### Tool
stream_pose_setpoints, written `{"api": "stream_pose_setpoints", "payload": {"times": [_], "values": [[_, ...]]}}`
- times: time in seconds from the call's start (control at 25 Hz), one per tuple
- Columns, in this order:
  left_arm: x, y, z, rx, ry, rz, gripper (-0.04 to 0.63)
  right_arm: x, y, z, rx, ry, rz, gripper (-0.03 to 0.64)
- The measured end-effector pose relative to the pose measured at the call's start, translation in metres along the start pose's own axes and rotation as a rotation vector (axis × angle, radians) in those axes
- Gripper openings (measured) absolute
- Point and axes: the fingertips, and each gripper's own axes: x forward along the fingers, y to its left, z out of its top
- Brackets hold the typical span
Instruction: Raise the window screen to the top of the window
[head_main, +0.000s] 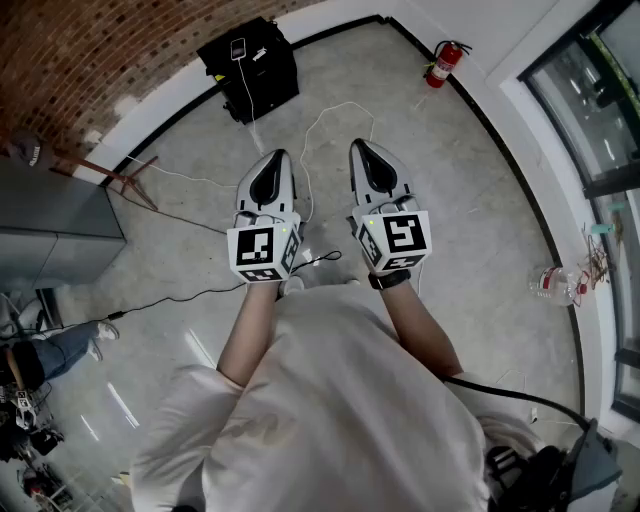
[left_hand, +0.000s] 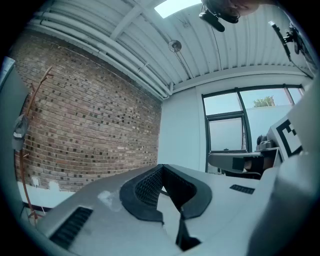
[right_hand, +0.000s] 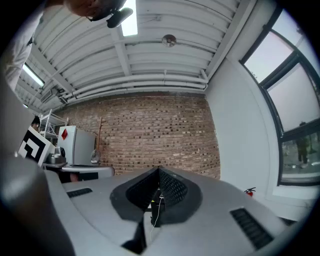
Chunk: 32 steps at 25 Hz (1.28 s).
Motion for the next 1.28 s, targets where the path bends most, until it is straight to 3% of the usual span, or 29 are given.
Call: {"api": "stream_pose_setpoints", "payload": {"times": [0.36,0.56,1.08,1.28], "values": [[0.001,-0.048,0.003,0.007,-0.012,-0.031,0.002,-0.038,-0.035,0.005,-0.013,-0.012,-0.035,0.002],[0.010,-0.102,-0.001,0.001,-0.018,-0.090,0.002,-0.078,-0.071,0.008,-0.045,-0.021,-0.083,0.002],[0.048,-0.309,-0.022,0.005,0.030,-0.433,0.002,-0.231,-0.220,0.004,-0.018,-0.041,-0.445,0.002],[0.071,-0.365,-0.032,0.016,0.057,-0.586,0.002,-0.270,-0.262,-0.006,-0.001,-0.025,-0.598,0.002]]}}
